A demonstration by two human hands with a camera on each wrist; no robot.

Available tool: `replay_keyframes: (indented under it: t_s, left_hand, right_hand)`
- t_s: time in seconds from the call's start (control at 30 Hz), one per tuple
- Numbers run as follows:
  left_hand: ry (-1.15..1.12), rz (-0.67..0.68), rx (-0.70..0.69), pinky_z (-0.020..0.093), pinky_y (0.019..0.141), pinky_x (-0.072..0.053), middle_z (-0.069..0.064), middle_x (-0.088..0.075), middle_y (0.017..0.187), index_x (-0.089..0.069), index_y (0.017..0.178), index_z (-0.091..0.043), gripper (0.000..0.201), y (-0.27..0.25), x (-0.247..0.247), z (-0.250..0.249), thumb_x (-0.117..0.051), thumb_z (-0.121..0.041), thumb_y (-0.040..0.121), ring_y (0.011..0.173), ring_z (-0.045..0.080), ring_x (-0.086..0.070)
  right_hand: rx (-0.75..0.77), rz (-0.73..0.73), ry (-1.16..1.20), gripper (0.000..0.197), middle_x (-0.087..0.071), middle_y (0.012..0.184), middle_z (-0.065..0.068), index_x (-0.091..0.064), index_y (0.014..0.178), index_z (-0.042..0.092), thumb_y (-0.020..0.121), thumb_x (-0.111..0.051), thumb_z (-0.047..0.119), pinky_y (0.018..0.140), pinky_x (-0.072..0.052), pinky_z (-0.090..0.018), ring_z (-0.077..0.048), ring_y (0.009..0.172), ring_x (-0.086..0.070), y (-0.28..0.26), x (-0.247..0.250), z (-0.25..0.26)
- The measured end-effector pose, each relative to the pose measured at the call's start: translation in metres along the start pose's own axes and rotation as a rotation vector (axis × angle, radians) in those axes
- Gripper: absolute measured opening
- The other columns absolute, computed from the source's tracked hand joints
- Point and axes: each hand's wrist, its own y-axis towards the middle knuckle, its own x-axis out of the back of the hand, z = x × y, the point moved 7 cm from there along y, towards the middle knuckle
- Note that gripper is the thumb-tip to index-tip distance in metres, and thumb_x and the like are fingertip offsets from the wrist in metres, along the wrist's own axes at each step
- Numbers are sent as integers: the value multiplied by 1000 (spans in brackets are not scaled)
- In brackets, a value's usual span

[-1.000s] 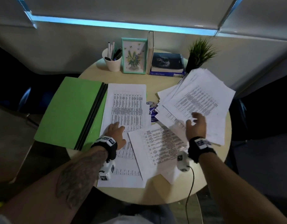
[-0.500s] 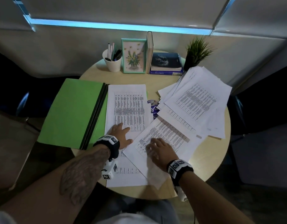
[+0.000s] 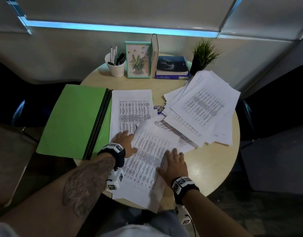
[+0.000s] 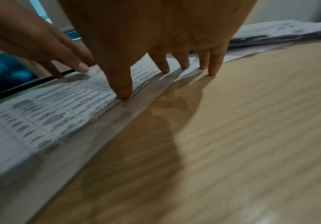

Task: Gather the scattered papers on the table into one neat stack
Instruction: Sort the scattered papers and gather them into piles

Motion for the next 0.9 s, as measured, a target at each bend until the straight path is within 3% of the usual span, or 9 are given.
replay_keyframes:
  t_s: [0.1,0.2,0.3,0.4,0.57,0.63,0.77,0.83,0.9]
  left_hand:
    - [-16,-27,5,44,121,-13,7,-4,162,-9,153,-21,89,-1,-1,2,-61,-46,86,148,33,-8]
    - [-17,-20,19,45,121,-13,7,0,162,-11,153,-27,86,-3,-3,5,-64,-40,86,148,34,-4]
    - [67,-33,46,47,120,-13,8,0,162,-16,151,-28,81,-5,-1,9,-63,-40,86,148,36,-4]
    - [42,-105,141,50,119,-10,8,-3,160,-23,148,-26,77,-8,1,16,-63,-41,84,146,39,-3]
    - [-2,-120,218,48,119,-13,9,-6,160,-20,150,-23,81,-8,0,26,-62,-44,84,144,38,-10]
    - [-12,-143,231,48,118,-16,9,-9,159,-23,149,-20,81,-7,4,27,-63,-45,83,143,37,-13]
    - [-76,-134,304,48,119,-15,10,-5,160,-18,150,-16,86,-9,2,31,-64,-48,84,145,39,-5]
    - [-90,-140,329,47,118,-17,10,-5,160,-18,150,-15,86,-10,1,34,-64,-46,84,145,39,-6]
    - [-99,-160,354,47,119,-18,11,-5,160,-19,150,-13,86,-10,2,37,-64,-43,84,144,38,-9]
  right_hand:
    - [116,38,-54,87,-2,162,-8,-11,152,25,84,-51,64,117,-21,-49,-38,147,-5,3,-3,10]
    - [169,-10,-67,83,-9,161,-6,-17,150,24,85,-50,63,116,-24,-47,-34,146,-13,11,8,9]
    - [47,-87,-22,84,-10,161,-9,-15,152,15,88,-46,60,117,-23,-46,-31,147,-14,26,26,-11]
    - [4,-57,-36,80,-17,159,-10,-22,149,13,88,-44,60,116,-26,-45,-30,145,-20,34,28,-22]
    - [257,-56,-84,58,-47,137,-4,-46,136,20,89,-46,54,98,-43,-38,-25,120,-46,20,23,4]
    - [298,-60,-62,54,-45,140,-2,-47,136,23,89,-47,49,100,-41,-38,-25,126,-41,22,23,7]
    - [61,-38,-12,74,-15,160,-8,-26,148,22,87,-48,57,114,-29,-46,-32,146,-15,34,19,-19]
    - [51,3,-65,76,-16,158,-9,-24,147,22,86,-46,61,111,-34,-47,-34,143,-21,31,13,-20]
    - [102,-20,-110,66,-33,147,-7,-34,140,25,85,-44,62,100,-42,-44,-31,129,-38,23,15,-13]
